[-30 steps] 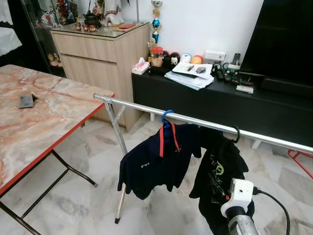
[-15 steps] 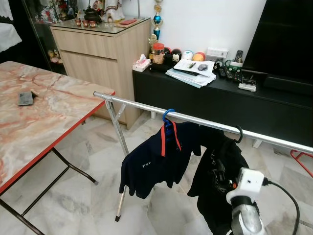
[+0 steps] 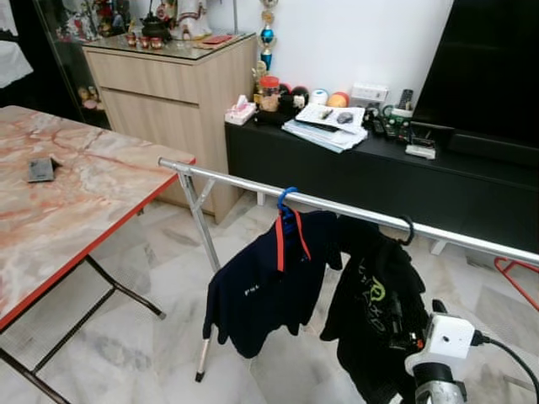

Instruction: Hang hanger

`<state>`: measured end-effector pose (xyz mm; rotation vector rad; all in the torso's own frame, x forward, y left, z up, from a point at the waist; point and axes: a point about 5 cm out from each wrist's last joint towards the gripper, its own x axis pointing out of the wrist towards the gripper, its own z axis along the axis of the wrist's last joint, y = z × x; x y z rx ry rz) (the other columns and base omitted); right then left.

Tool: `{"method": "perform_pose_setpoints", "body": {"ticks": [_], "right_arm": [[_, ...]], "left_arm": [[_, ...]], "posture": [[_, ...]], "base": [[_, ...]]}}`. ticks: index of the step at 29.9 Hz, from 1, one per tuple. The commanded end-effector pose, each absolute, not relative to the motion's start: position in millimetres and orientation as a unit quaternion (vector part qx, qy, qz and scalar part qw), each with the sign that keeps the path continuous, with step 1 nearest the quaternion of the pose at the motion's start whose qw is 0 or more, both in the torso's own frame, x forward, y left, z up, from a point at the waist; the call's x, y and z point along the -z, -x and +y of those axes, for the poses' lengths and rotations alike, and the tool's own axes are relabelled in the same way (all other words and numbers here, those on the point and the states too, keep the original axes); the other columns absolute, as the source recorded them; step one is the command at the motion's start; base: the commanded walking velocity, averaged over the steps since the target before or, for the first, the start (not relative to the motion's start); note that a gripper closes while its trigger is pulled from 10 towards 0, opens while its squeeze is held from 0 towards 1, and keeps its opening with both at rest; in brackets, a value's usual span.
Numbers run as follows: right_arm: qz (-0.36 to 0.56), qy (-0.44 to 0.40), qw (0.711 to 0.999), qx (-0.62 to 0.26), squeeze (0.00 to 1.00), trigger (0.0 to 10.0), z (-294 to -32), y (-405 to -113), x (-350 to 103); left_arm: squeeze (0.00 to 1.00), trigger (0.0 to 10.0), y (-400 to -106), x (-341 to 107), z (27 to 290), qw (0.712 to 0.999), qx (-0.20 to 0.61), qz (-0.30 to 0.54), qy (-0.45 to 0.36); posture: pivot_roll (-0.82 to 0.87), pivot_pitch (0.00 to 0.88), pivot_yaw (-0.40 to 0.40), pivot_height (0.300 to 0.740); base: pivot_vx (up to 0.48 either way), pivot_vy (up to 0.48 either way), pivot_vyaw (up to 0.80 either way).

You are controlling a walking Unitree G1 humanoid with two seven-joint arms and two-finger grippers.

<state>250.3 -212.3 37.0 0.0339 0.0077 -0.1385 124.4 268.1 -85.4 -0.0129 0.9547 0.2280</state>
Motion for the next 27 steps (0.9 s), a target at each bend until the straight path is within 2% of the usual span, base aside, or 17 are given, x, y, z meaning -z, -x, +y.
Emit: {"method": "perform_pose_setpoints", "body": {"ticks": [1,16,27], "right_arm": [[-0.002,-0.017,0.997,0.072,0.0,10.0,-214.4,-250.6,-41.6],[0.004,-0.025,0.996,0.082,0.0,10.0,-213.1,-250.2,-42.6],[0.007,-0.026,0.996,0.086,0.0,10.0,-213.5,-248.8,-43.5]], "left_arm": [[0.0,10.0,-119.2,85.5,273.6,0.877,-0.115,0.467,0.001],[0.0,10.0,-119.5,87.9,266.0,0.877,-0.102,0.47,-0.009],[0.0,10.0,-126.4,84.9,267.8,0.882,-0.102,0.459,-0.007]], "posture": [[0.04,0.0,0.002,0.74],[0.04,0.0,0.027,0.74],[0.03,0.0,0.023,0.74]], "base": [[0.0,0.0,0.0],[0.0,0.0,0.0],[0.28,0.0,0.0]]}}
